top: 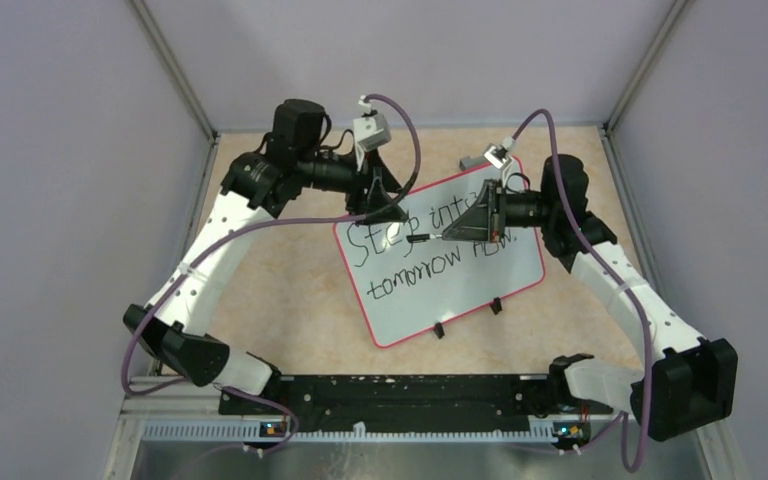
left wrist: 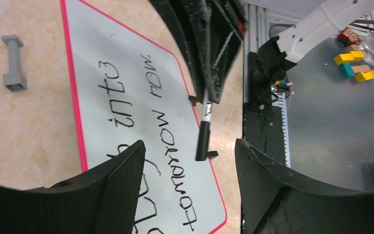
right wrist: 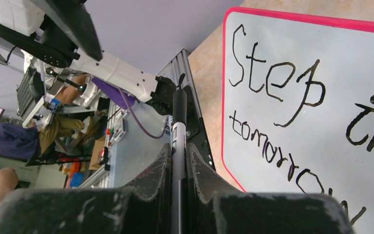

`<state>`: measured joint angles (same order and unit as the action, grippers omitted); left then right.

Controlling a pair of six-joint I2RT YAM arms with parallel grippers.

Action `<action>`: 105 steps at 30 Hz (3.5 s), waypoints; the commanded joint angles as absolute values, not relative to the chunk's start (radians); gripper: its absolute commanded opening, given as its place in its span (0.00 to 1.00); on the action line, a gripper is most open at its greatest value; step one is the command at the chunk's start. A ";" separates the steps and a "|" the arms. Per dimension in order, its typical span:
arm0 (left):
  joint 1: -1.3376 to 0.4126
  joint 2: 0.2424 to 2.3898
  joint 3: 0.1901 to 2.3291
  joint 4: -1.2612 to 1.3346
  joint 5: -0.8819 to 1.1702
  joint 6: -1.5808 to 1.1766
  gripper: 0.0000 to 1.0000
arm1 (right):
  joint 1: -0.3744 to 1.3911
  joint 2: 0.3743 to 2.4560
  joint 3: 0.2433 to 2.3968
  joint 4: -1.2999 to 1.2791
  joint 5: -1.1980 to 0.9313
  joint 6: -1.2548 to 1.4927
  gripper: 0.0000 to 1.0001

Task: Write a sentence on the whiteboard
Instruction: Pass from the right arm to the left, then put down the whiteboard marker at the center of the board.

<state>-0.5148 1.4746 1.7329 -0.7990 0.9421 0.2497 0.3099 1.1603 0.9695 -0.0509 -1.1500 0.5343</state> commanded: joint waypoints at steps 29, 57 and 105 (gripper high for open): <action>-0.627 1.469 1.552 -0.878 1.120 0.306 0.18 | 0.411 1.156 1.151 -0.292 -1.196 0.299 0.00; -0.658 1.493 1.627 -0.737 1.029 0.210 0.00 | 0.430 1.195 1.202 -0.351 -1.134 0.278 0.11; 0.347 1.588 0.985 -0.823 0.518 0.673 0.00 | -0.160 1.120 1.198 -0.738 -1.057 -0.089 0.74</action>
<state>0.3397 1.5635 1.0203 -0.8974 0.5663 0.6407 -0.1490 1.1584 1.2034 -0.7528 -1.0546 -0.0628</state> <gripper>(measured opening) 0.069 0.742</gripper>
